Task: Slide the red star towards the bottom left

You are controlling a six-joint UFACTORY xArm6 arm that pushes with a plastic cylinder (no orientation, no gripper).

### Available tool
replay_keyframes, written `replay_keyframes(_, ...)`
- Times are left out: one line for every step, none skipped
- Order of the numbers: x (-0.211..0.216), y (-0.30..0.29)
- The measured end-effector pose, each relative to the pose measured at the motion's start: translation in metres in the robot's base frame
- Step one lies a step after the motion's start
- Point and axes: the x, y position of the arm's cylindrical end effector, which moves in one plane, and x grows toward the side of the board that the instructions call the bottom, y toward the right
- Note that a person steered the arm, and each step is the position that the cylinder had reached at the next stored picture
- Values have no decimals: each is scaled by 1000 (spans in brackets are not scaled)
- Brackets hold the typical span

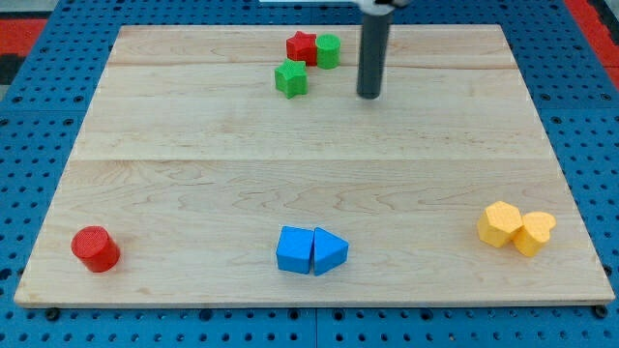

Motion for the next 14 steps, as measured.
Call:
replay_keyframes(-54,20)
replay_keyframes(-107,19)
replay_keyframes(-120,-4)
replay_keyframes(-102,-67)
replay_keyframes(-98,-101)
replay_keyframes(-92,-122)
replay_keyframes(-92,-127)
replay_keyframes(-83,-103)
replay_keyframes(-67,-93)
replay_keyframes(-45,-101)
replay_keyframes(-21,-107)
replay_keyframes(-3,-102)
replay_keyframes(15,-100)
replay_keyframes(24,-110)
